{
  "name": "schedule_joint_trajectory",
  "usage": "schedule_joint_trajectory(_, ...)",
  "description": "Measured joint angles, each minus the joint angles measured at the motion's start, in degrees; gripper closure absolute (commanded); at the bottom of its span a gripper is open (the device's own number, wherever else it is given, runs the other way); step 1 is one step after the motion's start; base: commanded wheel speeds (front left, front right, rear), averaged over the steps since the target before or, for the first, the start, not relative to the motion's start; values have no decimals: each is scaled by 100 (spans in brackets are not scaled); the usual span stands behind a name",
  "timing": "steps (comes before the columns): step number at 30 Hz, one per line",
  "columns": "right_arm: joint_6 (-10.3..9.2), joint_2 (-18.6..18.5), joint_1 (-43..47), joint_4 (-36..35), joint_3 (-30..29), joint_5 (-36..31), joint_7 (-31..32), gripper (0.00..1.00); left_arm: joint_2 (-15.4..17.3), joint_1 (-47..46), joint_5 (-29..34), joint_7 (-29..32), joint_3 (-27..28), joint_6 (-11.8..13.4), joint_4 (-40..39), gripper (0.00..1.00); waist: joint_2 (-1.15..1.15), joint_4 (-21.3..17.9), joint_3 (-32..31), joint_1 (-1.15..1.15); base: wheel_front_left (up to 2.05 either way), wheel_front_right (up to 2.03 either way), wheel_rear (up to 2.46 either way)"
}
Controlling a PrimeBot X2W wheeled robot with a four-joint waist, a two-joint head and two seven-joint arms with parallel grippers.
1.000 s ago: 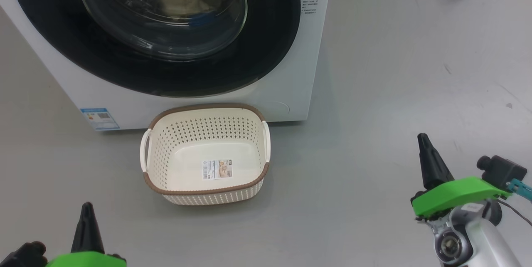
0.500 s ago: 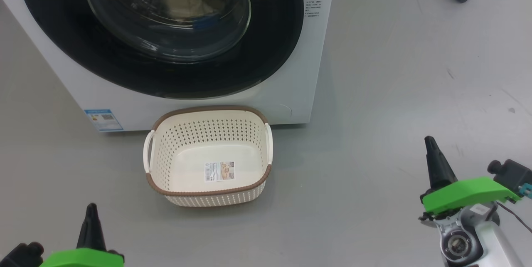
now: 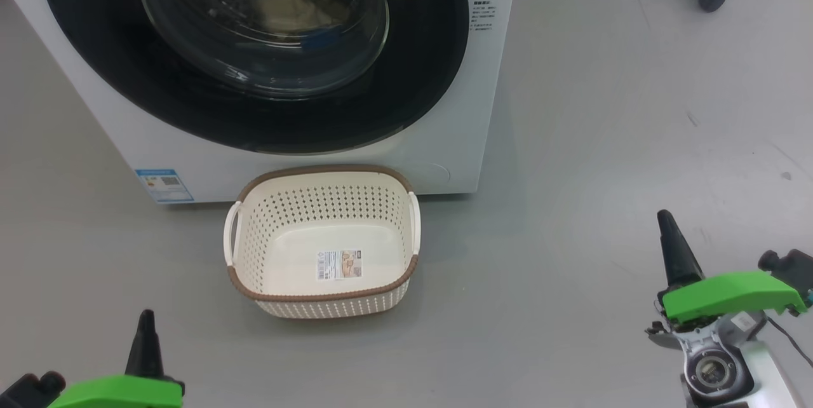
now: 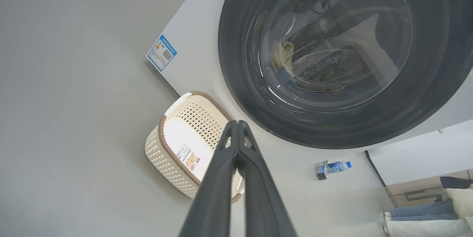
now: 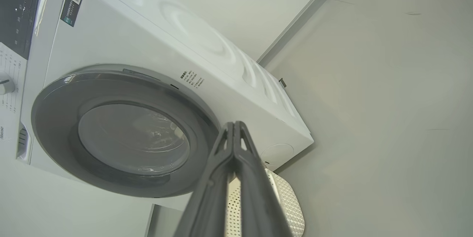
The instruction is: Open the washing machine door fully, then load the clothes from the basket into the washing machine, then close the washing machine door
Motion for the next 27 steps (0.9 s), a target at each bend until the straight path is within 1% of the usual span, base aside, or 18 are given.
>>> schedule_joint_trajectory(2, 0, 0, 1, -1, -22, 122, 23, 100, -2, 0, -134, 26, 0, -38, 7, 100, 0, 7, -8, 0, 0, 0, 0)
schedule_joint_trajectory(27, -2, 1, 114, -64, -318, 1764, 468, 100, -22, -129, -1824, 459, 0, -46, 134, 100, 0, 107, -122, 0, 0, 0, 0)
